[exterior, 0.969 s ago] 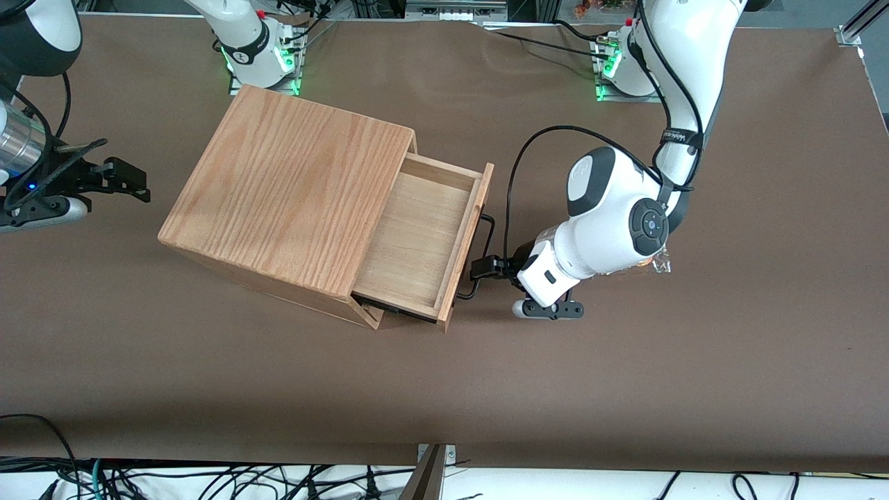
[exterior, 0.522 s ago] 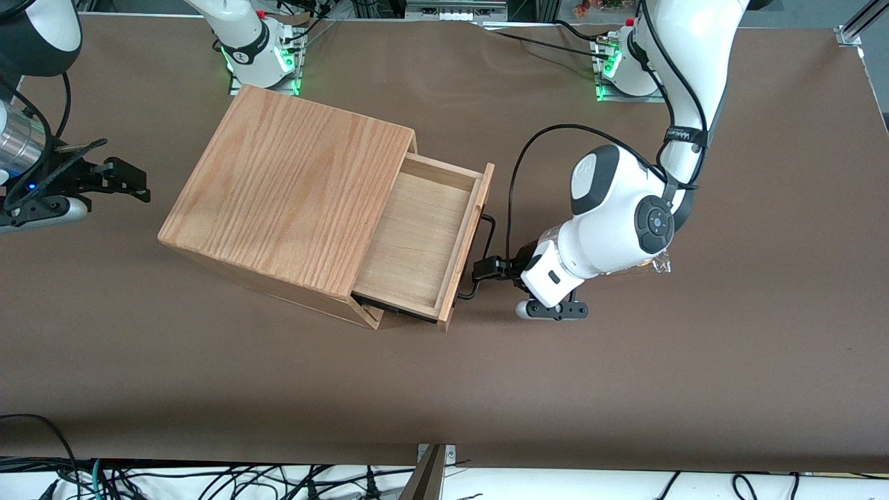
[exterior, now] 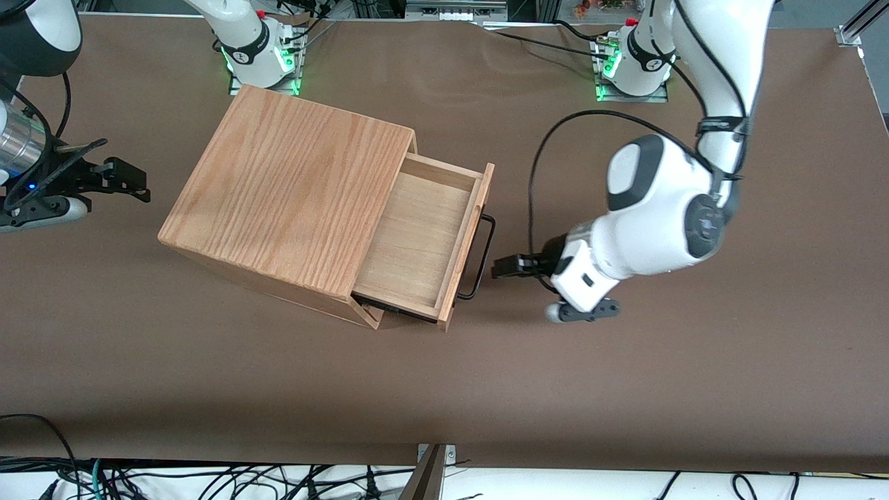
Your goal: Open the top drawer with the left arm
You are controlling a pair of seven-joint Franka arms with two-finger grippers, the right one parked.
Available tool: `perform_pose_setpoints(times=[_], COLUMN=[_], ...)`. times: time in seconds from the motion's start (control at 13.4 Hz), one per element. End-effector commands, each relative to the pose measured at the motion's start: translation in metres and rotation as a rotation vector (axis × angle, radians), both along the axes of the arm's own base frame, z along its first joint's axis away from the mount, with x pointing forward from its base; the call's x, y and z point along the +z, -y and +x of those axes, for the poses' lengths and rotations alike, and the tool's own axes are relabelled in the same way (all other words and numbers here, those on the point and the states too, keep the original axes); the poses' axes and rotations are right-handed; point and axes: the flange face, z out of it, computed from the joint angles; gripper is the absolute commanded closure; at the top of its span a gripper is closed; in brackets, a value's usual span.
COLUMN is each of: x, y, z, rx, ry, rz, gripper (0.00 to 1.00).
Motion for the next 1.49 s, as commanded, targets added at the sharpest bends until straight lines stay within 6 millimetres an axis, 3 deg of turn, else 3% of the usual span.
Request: perform_pose_setpoints(times=[0.0,0.07,0.3,0.45,0.75,0.97,1.12,1.42], x=[0.033,0.047,0.061,0.069,0.085,0.09,0.126,0.165], y=[-0.058,-0.084,-0.146,-0.178,-0.198,-0.211,-0.224,-0.255], z=[0.006,0.006,0.003,-0.003,-0.015,-0.017,-0.033,-0.067], rx=[0.026,0.023,-0.128,-0.269,-0.35,-0.378,-0.391,-0.379], ry=[-0.011,0.002,0.032,0.067,0.048,0.05,0.088,0.133], rz=[0.04,0.06,0.068,0.178,0.388,0.408,0.433,0.502], gripper=[0.0,0.0,0.0,0.0,0.0,0.0,0.0,0.0])
